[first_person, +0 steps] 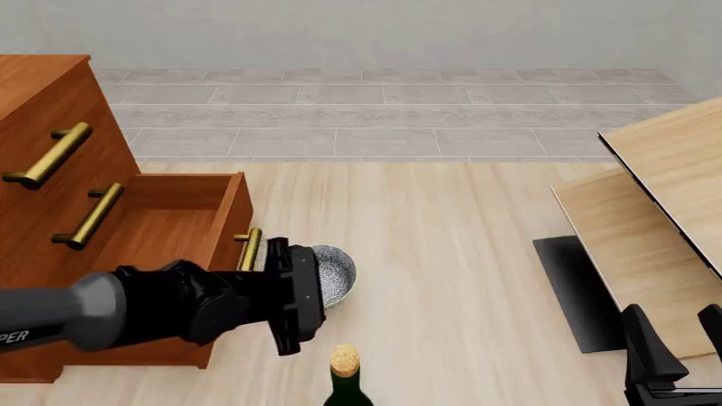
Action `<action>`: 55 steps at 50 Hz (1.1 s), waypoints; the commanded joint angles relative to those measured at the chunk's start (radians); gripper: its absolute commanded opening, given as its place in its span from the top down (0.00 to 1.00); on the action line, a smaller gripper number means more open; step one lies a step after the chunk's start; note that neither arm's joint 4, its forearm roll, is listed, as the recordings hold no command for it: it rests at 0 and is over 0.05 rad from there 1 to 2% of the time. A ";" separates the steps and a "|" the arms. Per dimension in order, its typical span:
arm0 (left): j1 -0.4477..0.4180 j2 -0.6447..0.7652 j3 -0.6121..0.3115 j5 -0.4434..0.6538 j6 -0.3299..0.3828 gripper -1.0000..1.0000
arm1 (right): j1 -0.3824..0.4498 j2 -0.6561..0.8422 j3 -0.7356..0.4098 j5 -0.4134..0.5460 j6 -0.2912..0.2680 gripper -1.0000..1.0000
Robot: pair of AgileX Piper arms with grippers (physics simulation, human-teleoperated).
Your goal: Put the bowl on top of the cabinet.
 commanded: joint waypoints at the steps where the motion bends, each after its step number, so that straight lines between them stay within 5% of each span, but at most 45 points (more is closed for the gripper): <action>1: 0.011 0.048 -0.016 -0.022 0.002 0.00 | 0.000 0.000 0.000 0.000 0.000 0.00; 55: -0.009 0.138 -0.051 -0.062 -0.016 0.00 | 0.000 0.000 0.000 0.000 0.000 0.00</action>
